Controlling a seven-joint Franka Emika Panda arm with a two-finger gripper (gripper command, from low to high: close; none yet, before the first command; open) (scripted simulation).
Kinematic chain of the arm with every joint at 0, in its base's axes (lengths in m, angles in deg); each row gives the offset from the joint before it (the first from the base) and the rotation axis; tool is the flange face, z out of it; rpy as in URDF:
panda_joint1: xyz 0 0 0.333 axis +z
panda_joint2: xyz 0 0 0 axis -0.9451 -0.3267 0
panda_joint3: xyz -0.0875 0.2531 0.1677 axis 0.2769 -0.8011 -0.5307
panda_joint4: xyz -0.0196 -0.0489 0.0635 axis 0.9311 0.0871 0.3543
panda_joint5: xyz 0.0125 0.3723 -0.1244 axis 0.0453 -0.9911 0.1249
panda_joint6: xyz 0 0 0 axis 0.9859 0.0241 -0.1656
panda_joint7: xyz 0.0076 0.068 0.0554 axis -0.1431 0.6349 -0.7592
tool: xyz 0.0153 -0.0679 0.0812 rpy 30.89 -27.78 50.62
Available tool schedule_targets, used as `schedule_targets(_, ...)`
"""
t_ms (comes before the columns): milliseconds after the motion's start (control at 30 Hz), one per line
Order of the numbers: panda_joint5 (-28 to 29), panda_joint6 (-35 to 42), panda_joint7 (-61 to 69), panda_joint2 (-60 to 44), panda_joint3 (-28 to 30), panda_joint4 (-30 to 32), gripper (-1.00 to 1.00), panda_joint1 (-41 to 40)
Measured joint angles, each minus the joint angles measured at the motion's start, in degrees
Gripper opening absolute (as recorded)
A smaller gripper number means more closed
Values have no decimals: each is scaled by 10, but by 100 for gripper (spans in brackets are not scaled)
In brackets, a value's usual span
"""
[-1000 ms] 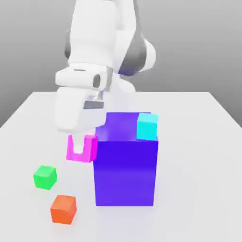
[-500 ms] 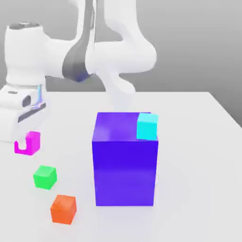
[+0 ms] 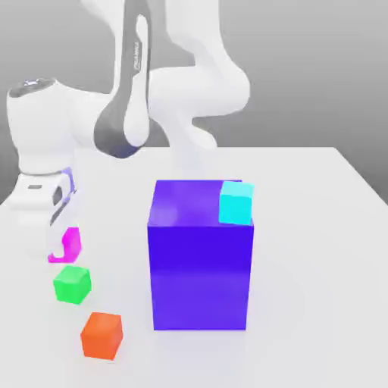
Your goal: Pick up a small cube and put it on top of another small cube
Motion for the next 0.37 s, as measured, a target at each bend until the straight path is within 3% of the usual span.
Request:
schedule_targets(133, -121, -31, 86, -53, -28, -1, -100, 2)
schedule_targets(267, -240, -59, 171, -105, -96, -3, -100, -43)
schedule_targets(300, -262, -65, 186, -114, -110, -3, 100, -54)
schedule_targets(367, -262, -65, 186, -114, -110, -3, 100, -54)
